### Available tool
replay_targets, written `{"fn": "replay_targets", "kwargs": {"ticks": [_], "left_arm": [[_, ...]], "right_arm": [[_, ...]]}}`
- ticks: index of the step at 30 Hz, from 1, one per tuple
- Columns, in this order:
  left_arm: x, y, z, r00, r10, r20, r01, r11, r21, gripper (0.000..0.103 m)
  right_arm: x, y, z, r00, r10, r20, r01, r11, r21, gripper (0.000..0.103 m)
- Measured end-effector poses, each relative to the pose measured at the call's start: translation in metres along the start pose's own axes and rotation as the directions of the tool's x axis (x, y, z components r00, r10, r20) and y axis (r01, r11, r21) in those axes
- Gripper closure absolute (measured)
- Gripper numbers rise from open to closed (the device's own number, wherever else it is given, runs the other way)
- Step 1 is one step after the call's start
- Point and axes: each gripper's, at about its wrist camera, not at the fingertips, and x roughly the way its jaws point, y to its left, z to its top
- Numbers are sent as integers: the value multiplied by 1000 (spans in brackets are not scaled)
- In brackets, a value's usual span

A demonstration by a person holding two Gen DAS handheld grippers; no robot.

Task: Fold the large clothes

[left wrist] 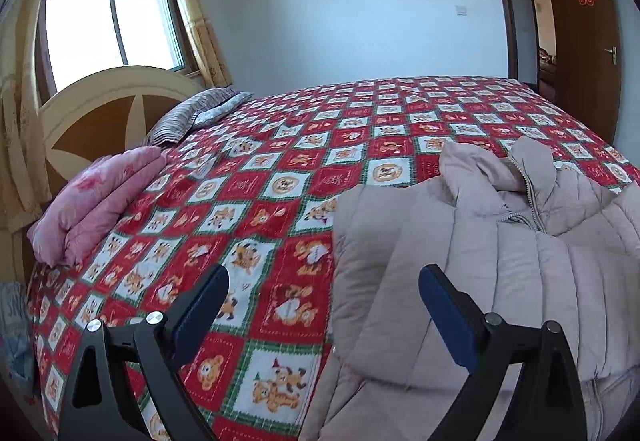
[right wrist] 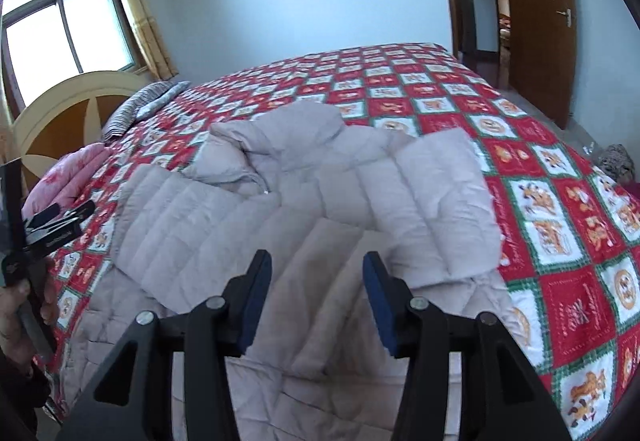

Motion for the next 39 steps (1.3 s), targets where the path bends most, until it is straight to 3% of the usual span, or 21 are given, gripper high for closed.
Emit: {"fn": "replay_targets", "kwargs": {"ticks": [2, 4, 7, 10, 16, 27, 39], "left_arm": [[24, -12, 6, 998, 60, -27, -60, 998, 10, 7], [51, -17, 5, 994, 68, -85, -70, 998, -11, 7], [87, -21, -6, 979, 127, -161, -131, 991, -9, 7], [103, -22, -23, 974, 121, -191, -126, 992, -18, 7], [108, -32, -38, 978, 122, -167, -124, 992, -2, 4], [120, -26, -41, 974, 85, -209, -97, 994, -45, 1], [121, -29, -43, 973, 108, -202, -116, 993, -28, 1]], "right_arm": [[22, 12, 7, 999, 24, -25, -25, 1000, -15, 51], [43, 19, 7, 999, 19, -50, -20, 999, -25, 51], [70, 22, -1, 995, 3, -97, -6, 1000, -23, 51], [85, 20, -17, 992, 1, -125, -5, 999, -35, 51], [92, 20, -38, 993, -9, -115, -1, 997, -83, 52], [98, 29, -41, 991, -59, -122, 44, 992, -118, 51], [101, 33, -41, 989, -90, -119, 73, 988, -140, 51]]}}
